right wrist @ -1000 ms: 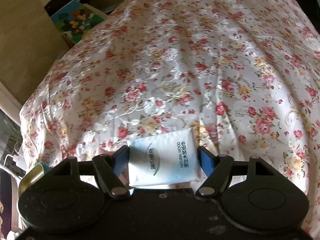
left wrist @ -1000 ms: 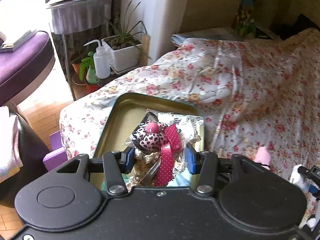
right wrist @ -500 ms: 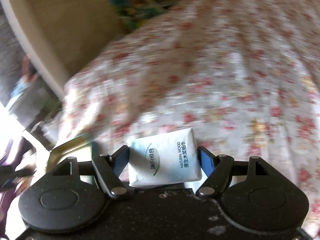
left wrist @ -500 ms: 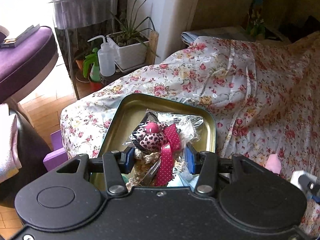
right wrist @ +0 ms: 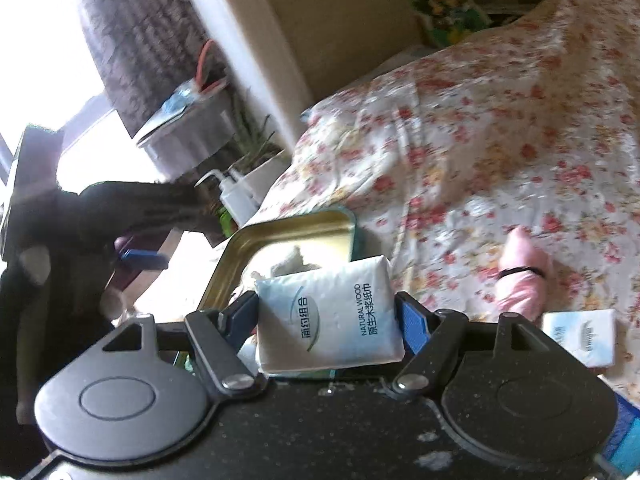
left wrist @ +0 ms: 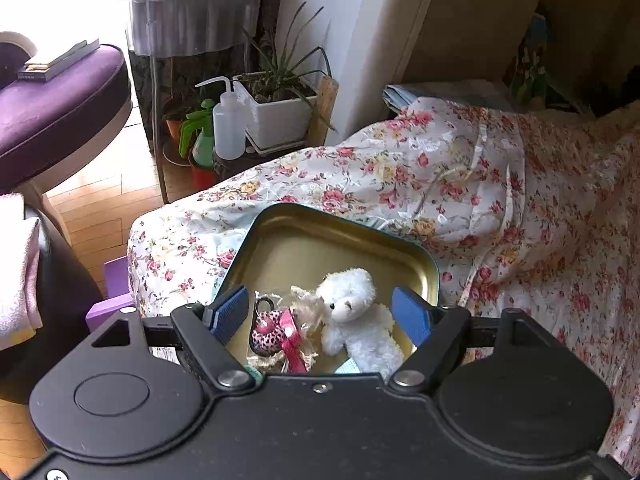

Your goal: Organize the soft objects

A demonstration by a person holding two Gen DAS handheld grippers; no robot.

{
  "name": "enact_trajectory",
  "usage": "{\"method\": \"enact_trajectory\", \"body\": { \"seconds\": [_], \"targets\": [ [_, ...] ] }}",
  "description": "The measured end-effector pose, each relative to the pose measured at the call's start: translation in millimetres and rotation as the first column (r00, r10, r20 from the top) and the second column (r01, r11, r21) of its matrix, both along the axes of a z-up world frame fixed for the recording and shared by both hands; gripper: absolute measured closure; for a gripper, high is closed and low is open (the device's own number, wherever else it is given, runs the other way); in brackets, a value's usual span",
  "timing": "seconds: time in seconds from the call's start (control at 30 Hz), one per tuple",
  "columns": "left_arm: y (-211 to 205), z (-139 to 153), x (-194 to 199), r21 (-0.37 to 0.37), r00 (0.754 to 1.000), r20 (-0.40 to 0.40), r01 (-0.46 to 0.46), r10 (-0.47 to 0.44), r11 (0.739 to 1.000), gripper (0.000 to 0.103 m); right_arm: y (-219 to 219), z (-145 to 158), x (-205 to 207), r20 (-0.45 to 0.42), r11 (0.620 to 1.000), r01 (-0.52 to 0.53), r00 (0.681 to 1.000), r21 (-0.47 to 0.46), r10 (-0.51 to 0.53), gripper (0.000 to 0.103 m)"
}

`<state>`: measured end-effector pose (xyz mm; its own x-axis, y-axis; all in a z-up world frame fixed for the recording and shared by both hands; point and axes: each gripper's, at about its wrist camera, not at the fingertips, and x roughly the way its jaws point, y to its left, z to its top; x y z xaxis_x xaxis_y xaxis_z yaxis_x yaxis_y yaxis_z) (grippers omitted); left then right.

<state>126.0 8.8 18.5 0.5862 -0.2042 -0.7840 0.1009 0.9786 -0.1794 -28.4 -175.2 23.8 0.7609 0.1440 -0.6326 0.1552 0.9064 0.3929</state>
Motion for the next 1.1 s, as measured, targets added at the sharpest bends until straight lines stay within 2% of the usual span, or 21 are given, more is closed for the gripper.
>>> {"method": "enact_trajectory", "body": {
  "seconds": [0.13,0.23,0.47,0.7,1.1],
  "targets": [
    [-0.5,0.5,-1.6,0.019,1.0,0.009,0.003,-0.003,1.0,0.028,17.5,-7.7,10.0,-0.018,0.998,-0.056,0.998,0.005,0.056,0.028],
    [2.3,0.3,-0.4,0.014,1.0,0.005,-0.003,0.003,1.0,0.028,29.0,-14.1,14.6,-0.025,0.996,-0.093,0.995,0.007,0.093,0.012],
    [4.7,-3.7,0.1,0.023,1.0,-0.009,0.002,-0.002,1.0,0.028,30.3,-14.8,11.6,-0.027,0.996,-0.091,0.995,-0.002,0.091,0.012],
    [4.1,-2.3,-2.9,0.024,1.0,-0.005,0.014,-0.014,1.0,0.028,15.8,-10.7,10.9,-0.028,0.999,-0.034,0.999,-0.003,0.034,0.012],
    [-0.9,-9.3,-4.7,0.028,0.998,-0.045,0.04,-0.038,0.999,0.028,4.9,-21.4,13.2,-0.103,0.998,0.046,0.993,-0.051,-0.051,0.012]
  ]
}}
